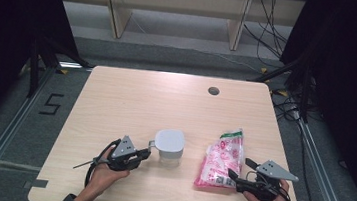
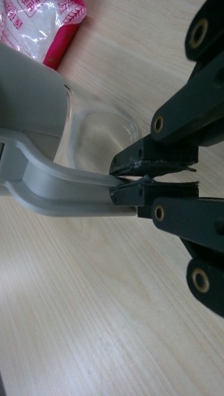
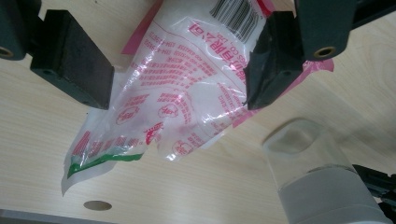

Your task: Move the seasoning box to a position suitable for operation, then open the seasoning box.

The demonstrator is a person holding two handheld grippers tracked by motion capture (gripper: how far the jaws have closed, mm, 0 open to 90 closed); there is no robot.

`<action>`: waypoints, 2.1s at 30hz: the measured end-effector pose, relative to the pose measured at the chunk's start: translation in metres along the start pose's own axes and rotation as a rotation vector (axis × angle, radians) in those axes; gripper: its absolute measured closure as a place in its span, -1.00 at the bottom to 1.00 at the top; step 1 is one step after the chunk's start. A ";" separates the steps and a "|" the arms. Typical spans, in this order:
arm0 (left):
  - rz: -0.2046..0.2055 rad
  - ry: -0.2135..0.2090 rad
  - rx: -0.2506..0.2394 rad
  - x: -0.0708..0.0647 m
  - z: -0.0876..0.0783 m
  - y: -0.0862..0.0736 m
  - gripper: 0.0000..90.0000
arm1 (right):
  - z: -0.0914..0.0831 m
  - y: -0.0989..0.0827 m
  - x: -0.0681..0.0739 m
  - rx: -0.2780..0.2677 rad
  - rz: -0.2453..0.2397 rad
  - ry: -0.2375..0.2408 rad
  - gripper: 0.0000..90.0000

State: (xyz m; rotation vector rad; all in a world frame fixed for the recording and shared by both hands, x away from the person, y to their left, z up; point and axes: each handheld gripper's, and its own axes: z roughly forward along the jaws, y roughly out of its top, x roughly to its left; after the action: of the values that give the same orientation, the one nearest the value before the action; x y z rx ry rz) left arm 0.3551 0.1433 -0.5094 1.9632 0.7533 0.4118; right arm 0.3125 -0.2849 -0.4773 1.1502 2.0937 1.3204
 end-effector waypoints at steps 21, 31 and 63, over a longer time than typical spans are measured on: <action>-0.017 -0.048 -0.001 0.004 -0.015 0.007 0.30 | -0.002 -0.001 0.001 0.005 0.017 -0.010 -0.45; -0.015 -0.061 -0.022 0.001 -0.040 0.022 0.04 | -0.002 -0.003 -0.002 0.012 0.024 -0.014 -0.45; 0.103 -0.064 -0.142 -0.011 -0.038 0.069 0.97 | 0.002 0.001 0.001 0.009 -0.023 -0.001 -0.45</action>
State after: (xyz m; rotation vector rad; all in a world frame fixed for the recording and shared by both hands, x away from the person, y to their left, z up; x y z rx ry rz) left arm 0.3487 0.1374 -0.4302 1.8775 0.5687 0.4491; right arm 0.3131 -0.2827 -0.4775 1.1267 2.1079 1.3007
